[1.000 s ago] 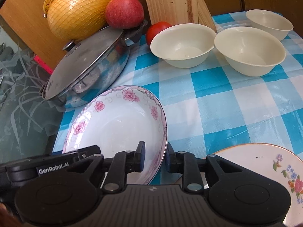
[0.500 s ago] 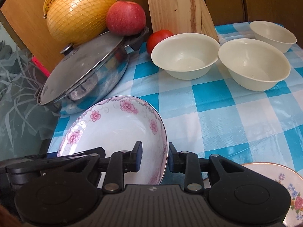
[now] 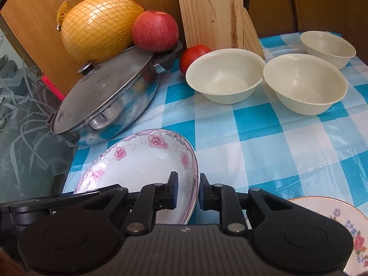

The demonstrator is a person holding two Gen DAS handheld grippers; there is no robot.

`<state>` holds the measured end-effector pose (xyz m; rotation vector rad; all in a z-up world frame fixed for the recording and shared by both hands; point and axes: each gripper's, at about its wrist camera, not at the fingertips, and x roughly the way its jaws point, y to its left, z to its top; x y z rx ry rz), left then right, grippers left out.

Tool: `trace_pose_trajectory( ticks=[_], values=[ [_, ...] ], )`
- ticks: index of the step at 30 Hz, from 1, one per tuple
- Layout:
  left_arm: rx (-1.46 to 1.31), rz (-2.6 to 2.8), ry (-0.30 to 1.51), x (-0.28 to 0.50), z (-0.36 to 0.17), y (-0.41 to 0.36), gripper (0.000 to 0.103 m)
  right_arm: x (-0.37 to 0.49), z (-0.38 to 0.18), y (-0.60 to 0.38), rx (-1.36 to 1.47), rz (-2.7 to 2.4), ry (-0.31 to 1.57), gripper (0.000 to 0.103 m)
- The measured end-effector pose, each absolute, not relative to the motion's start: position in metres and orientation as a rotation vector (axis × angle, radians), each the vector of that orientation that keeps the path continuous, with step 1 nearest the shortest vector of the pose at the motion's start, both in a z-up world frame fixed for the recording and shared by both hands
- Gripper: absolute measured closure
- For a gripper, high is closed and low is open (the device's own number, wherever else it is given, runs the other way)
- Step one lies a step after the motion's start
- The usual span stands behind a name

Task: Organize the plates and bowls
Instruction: 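Lift the pink-rose deep plate with the left tool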

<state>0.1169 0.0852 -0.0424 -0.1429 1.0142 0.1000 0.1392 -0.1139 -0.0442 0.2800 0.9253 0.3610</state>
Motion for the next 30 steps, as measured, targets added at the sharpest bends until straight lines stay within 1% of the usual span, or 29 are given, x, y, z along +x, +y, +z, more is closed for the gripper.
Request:
trace_pose_trajectory(
  ticks=[13, 16, 20, 23, 30],
  values=[
    [-0.115, 0.085, 1.026, 0.114, -0.047, 0.080, 0.031, 0.138, -0.056, -0.119, 0.319, 0.358, 0.964, 0.085],
    [-0.116, 0.081, 1.024, 0.115, -0.048, 0.079, 0.029, 0.141, -0.057, -0.120, 0.328, 0.366, 0.958, 0.083],
    [-0.123, 0.083, 1.020, 0.121, -0.051, 0.080, 0.021, 0.144, -0.057, -0.116, 0.319, 0.369, 0.942, 0.081],
    [-0.121, 0.082, 1.018, 0.123, -0.051, 0.079, 0.023, 0.144, -0.055, -0.112, 0.300, 0.358, 0.940, 0.081],
    [-0.153, 0.094, 1.023, 0.120, -0.049, 0.083, 0.025, 0.140, -0.046, -0.115, 0.307, 0.359, 0.922, 0.085]
  ],
)
